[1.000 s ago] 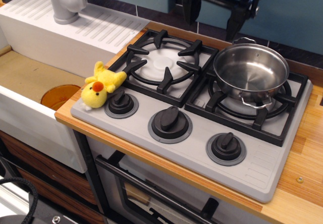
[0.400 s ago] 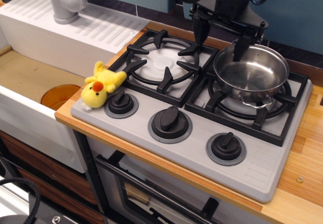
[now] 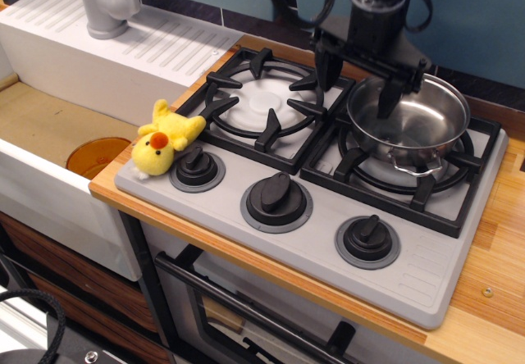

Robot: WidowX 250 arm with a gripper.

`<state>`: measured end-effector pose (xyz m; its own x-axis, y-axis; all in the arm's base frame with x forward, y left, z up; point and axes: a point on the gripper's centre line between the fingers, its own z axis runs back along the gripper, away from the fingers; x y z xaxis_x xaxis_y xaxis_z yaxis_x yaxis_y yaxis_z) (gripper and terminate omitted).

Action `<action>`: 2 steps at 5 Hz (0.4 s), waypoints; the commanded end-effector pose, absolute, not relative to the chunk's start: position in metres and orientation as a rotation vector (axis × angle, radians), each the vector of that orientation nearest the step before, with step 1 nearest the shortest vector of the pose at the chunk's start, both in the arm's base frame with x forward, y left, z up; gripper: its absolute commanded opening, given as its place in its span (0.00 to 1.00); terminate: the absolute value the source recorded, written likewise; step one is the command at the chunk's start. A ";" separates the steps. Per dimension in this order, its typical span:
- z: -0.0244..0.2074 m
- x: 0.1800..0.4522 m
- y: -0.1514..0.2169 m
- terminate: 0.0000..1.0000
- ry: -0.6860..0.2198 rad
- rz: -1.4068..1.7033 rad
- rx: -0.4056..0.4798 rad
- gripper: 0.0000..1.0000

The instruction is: Put pan on stove and put stuffedduck in pan

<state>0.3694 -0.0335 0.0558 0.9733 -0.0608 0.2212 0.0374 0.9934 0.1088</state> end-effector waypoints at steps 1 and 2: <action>0.047 0.373 -0.026 0.00 -0.285 -0.053 0.080 1.00; 0.042 0.373 -0.025 0.00 -0.268 -0.051 0.088 0.00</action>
<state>0.3710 -0.0280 0.0403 0.9649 -0.0596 0.2557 0.0386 0.9955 0.0864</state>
